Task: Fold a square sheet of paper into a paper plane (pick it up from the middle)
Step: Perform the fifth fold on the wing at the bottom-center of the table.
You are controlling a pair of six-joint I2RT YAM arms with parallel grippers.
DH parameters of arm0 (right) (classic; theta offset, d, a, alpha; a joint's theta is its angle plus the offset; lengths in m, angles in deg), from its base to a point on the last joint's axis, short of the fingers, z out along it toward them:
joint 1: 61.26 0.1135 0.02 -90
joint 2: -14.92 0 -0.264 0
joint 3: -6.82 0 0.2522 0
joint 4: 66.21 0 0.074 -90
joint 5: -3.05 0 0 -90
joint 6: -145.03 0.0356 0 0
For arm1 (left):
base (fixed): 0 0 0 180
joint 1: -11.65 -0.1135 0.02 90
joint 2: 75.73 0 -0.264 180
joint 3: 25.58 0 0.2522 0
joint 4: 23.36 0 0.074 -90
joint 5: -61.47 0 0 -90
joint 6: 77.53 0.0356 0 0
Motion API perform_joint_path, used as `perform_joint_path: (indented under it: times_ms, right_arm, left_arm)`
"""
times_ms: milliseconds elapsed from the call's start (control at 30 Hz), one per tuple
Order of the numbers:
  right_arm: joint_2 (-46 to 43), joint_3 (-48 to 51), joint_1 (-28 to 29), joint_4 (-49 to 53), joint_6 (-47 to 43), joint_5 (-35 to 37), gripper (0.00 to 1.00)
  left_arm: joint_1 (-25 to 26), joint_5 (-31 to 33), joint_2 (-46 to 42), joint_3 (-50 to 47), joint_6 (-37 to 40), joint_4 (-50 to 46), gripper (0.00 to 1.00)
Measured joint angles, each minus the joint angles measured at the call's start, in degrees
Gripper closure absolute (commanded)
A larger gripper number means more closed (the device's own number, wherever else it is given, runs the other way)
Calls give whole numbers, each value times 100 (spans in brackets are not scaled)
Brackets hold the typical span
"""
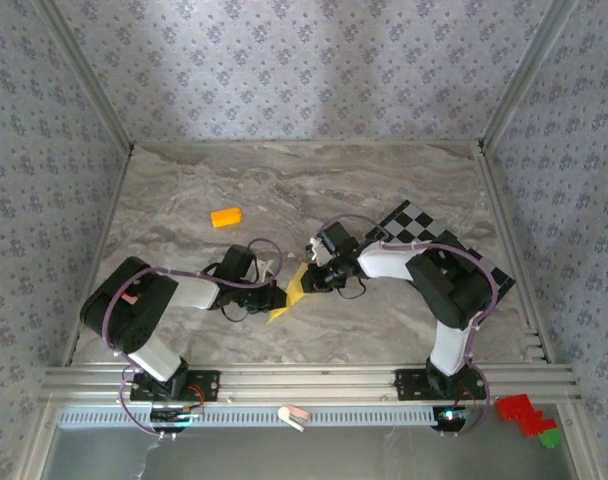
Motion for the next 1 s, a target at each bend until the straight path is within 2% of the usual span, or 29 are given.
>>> perform_joint_path:
  times_ms: [533, 833, 1000]
  right_arm:
    - [81, -144, -997, 417, -192, -236, 89]
    - [28, -245, -1504, 704, -299, -98, 88]
    - [-525, -238, -1497, 901, -398, 417, 86]
  left_arm:
    - [-11, -24, 0, 7, 2, -2, 100]
    - [-9, -11, -94, 42, -26, -44, 100]
    - [37, 295, -372, 46, -240, -369, 90]
